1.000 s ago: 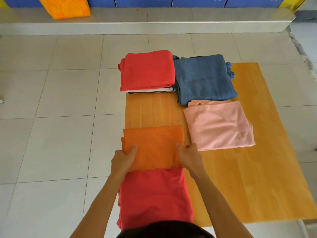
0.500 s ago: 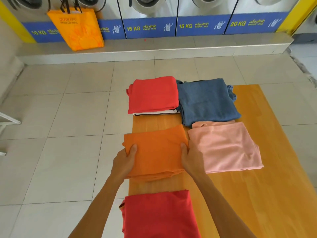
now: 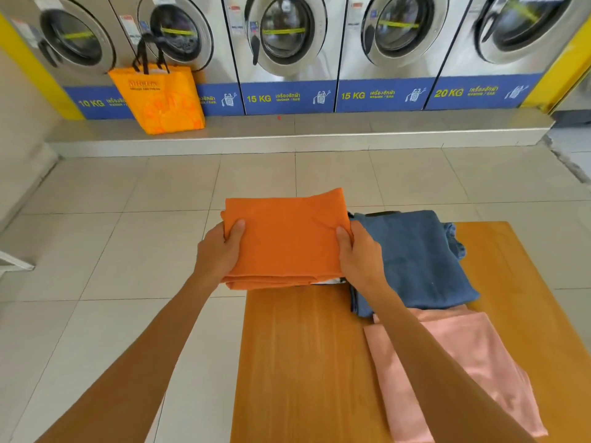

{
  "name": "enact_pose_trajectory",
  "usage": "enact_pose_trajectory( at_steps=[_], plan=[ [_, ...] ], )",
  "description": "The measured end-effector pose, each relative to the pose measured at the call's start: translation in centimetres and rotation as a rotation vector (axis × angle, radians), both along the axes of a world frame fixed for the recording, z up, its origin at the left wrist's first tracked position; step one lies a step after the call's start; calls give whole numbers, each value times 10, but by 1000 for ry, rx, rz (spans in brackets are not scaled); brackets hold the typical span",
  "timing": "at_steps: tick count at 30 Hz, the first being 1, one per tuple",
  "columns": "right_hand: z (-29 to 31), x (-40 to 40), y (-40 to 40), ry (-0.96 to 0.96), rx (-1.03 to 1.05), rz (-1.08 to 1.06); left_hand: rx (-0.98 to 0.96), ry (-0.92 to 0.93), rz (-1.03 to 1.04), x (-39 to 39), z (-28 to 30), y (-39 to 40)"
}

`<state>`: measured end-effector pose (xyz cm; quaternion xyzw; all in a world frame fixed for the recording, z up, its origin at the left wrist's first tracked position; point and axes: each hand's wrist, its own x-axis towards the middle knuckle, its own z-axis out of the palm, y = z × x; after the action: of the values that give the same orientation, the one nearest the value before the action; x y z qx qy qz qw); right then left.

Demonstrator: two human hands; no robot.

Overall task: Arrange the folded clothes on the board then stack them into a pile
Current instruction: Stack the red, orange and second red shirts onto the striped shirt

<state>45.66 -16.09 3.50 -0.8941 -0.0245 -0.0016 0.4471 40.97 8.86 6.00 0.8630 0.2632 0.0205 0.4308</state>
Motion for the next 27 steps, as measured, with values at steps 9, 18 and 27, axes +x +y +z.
enact_pose_trajectory(
  at_steps=[9,18,27],
  plan=[
    [-60,67,9,197,-55,-23,-159,204,83,70,-62,15],
    [-73,56,12,232,-22,-131,-36,233,99,63,-92,16],
    [-50,-30,-20,269,121,-244,-253,119,290,-72,-94,6]
  ],
)
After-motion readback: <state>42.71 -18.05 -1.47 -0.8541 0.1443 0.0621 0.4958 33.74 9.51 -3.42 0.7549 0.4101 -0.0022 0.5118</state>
